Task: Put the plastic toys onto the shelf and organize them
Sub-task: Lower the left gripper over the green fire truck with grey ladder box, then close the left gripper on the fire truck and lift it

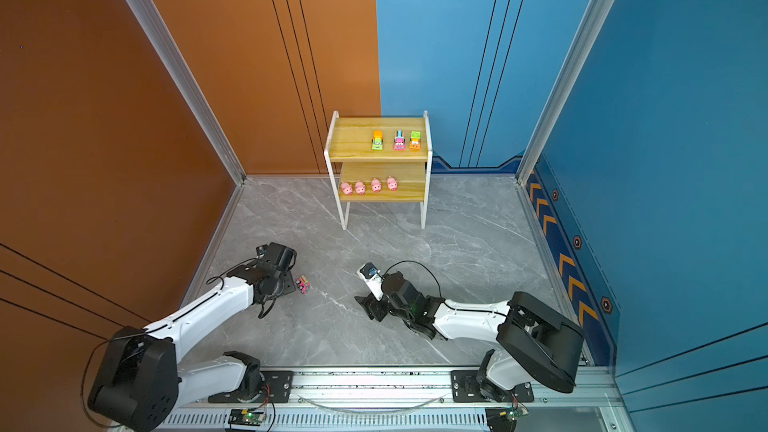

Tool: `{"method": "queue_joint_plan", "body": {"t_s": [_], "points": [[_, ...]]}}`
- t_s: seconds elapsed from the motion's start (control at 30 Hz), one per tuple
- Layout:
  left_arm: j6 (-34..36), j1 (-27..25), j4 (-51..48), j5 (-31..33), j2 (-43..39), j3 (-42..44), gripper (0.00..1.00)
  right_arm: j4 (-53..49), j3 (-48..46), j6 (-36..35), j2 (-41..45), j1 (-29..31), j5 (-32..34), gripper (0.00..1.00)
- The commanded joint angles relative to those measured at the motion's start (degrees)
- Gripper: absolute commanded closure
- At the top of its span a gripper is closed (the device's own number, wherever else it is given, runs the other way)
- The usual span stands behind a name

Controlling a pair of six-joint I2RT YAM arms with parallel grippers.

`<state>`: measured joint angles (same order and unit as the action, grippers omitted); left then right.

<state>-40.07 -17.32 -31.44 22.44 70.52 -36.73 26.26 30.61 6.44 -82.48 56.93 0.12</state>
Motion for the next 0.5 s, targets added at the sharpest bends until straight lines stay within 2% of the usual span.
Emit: {"method": "queue_joint_plan", "body": {"t_s": [0.0, 0.27, 0.47], "points": [[-2.3, -0.3, 0.6, 4.1, 1.0, 0.4, 0.43, 2.0, 0.1, 1.1, -0.9, -0.3, -1.0, 0.31], [-2.6, -0.3, 10.3, 3.5, 2.3, 4.3, 0.43, 2.5, 0.1, 1.4, -1.3, -0.4, -1.7, 0.31], [-2.2, -1.1, 17.7, 5.7, 2.1, 8.0, 0.45, 2.8, 0.1, 1.5, -1.6, -0.3, -1.8, 0.31]]}}
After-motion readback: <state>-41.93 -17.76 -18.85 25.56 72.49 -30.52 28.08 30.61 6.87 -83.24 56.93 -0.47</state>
